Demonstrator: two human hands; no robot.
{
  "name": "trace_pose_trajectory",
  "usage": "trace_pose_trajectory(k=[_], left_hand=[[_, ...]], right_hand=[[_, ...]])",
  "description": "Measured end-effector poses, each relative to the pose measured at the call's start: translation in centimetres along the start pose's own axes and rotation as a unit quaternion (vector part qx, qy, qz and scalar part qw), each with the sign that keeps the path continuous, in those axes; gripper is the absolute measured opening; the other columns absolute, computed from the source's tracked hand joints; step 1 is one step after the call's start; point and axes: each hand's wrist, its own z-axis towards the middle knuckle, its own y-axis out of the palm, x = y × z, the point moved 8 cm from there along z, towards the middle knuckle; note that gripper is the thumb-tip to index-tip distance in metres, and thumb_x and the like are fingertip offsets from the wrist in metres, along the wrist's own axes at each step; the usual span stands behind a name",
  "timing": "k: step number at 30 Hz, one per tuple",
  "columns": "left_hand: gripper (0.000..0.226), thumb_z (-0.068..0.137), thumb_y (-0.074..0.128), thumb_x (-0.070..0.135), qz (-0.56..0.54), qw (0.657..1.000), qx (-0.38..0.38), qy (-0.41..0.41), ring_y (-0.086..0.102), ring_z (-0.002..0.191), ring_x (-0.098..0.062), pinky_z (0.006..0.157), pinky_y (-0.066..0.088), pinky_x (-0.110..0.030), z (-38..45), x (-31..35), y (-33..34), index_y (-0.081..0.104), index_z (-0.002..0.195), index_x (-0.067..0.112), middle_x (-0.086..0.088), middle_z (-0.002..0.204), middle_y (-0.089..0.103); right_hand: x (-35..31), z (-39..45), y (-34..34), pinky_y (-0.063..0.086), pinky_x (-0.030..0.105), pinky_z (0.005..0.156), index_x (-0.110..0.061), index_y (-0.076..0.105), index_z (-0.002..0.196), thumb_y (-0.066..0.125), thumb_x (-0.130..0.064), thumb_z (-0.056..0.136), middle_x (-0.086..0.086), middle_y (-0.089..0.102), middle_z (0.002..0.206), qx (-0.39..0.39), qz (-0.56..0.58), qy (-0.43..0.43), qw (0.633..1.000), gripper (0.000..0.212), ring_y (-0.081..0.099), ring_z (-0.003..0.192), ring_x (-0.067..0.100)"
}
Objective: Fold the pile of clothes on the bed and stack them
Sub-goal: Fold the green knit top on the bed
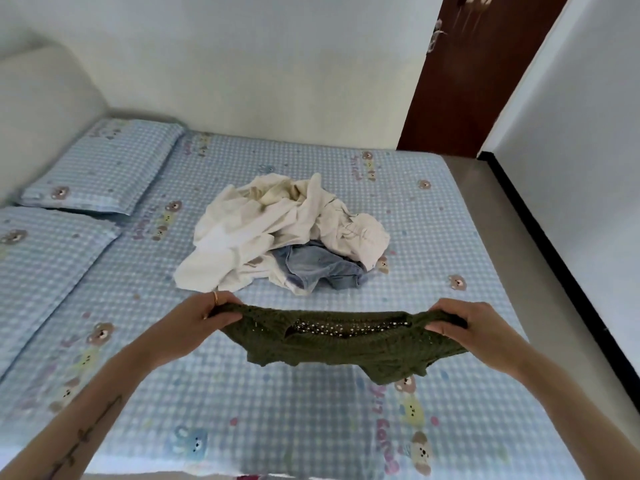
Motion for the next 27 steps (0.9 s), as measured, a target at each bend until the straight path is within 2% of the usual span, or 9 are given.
trace_pose_trajectory(k=[3, 7, 9, 12, 17, 20, 23, 25, 27], left_hand=[[0.014, 0.093, 0.057, 0.016, -0.036, 0.999, -0.002, -0.028, 0.062, 0.076, -0.006, 0.068, 0.045, -0.016, 0.9, -0.2, -0.2, 0.068, 0.090, 0.023, 0.000, 0.083, 0.069], [0.011, 0.094, 0.055, 0.020, -0.017, 0.998, 0.003, -0.066, 0.060, 0.077, -0.004, 0.066, 0.045, -0.015, 5.1, -2.7, 0.3, 0.066, 0.092, 0.021, 0.001, 0.086, 0.068], [0.011, 0.094, 0.056, 0.020, -0.007, 0.995, 0.003, -0.095, 0.058, 0.076, -0.011, 0.066, 0.043, -0.022, 8.3, -5.4, 1.0, 0.065, 0.089, 0.020, -0.002, 0.085, 0.065], [0.013, 0.094, 0.055, 0.019, 0.011, 0.991, -0.002, -0.136, 0.055, 0.074, -0.018, 0.067, 0.044, -0.032, 14.4, -10.6, 3.0, 0.064, 0.088, 0.012, -0.007, 0.081, 0.063], [0.015, 0.093, 0.054, 0.022, 0.051, 0.984, 0.035, -0.164, 0.055, 0.074, -0.019, 0.056, 0.034, -0.025, 24.1, -20.3, 8.1, 0.059, 0.080, 0.016, 0.002, 0.073, 0.057], [0.014, 0.094, 0.051, 0.025, 0.062, 0.977, 0.031, -0.200, 0.057, 0.083, -0.019, 0.067, 0.039, -0.029, 28.0, -27.2, 13.1, 0.062, 0.092, 0.016, -0.002, 0.088, 0.063], [0.025, 0.094, 0.054, 0.021, 0.028, 0.965, 0.057, -0.254, 0.058, 0.104, -0.025, 0.085, 0.044, -0.032, 28.6, -33.7, 17.3, 0.056, 0.117, 0.012, -0.008, 0.110, 0.063], [0.043, 0.093, 0.055, 0.017, 0.008, 0.947, 0.054, -0.316, 0.051, 0.118, -0.030, 0.098, 0.043, -0.038, 25.1, -37.1, 20.2, 0.043, 0.133, 0.006, -0.015, 0.128, 0.055], [0.046, 0.092, 0.056, 0.016, 0.042, 0.936, 0.038, -0.347, 0.048, 0.117, -0.036, 0.099, 0.041, -0.044, 19.4, -39.1, 23.2, 0.042, 0.133, 0.000, -0.022, 0.127, 0.051]], right_hand=[[-0.4, 1.1, -0.1, 0.046, 0.020, 0.063, -0.034, 0.065, 0.079, 0.063, -0.036, 0.088, -0.009, 0.067, 0.077, -0.041, 0.020, 0.005, 0.999, 0.009, 0.062, 0.071, 0.005], [1.1, 5.4, 1.1, 0.042, 0.025, 0.068, -0.030, 0.064, 0.079, 0.059, -0.043, 0.089, -0.005, 0.065, 0.075, -0.088, -0.001, 0.022, 0.996, 0.018, 0.061, 0.069, 0.007], [3.1, 8.7, 2.7, 0.045, 0.031, 0.069, -0.025, 0.065, 0.082, 0.059, -0.042, 0.090, -0.003, 0.066, 0.078, -0.098, -0.015, 0.046, 0.994, 0.020, 0.061, 0.075, 0.012], [7.2, 14.5, 6.5, 0.041, 0.024, 0.067, -0.022, 0.064, 0.086, 0.057, -0.034, 0.093, -0.004, 0.064, 0.083, -0.097, -0.031, 0.081, 0.992, 0.015, 0.059, 0.081, 0.015], [16.2, 23.7, 15.4, 0.041, 0.026, 0.072, -0.022, 0.063, 0.097, 0.052, -0.025, 0.096, -0.003, 0.065, 0.095, -0.073, -0.057, 0.141, 0.986, 0.011, 0.059, 0.090, 0.017], [22.4, 28.0, 21.7, 0.041, 0.026, 0.075, -0.019, 0.063, 0.105, 0.052, -0.023, 0.096, 0.002, 0.067, 0.103, -0.063, -0.060, 0.184, 0.979, 0.015, 0.059, 0.093, 0.019], [27.5, 30.4, 26.2, 0.045, 0.030, 0.083, -0.012, 0.060, 0.119, 0.053, -0.018, 0.096, 0.008, 0.065, 0.112, -0.013, -0.039, 0.223, 0.974, 0.025, 0.059, 0.104, 0.026], [29.9, 28.7, 27.5, 0.043, 0.036, 0.093, -0.009, 0.054, 0.128, 0.053, -0.017, 0.096, 0.012, 0.060, 0.121, 0.041, -0.023, 0.269, 0.962, 0.033, 0.055, 0.112, 0.029], [31.8, 23.7, 29.1, 0.041, 0.038, 0.098, -0.008, 0.050, 0.132, 0.052, -0.019, 0.096, 0.013, 0.056, 0.127, 0.071, -0.001, 0.330, 0.941, 0.038, 0.052, 0.116, 0.028]])
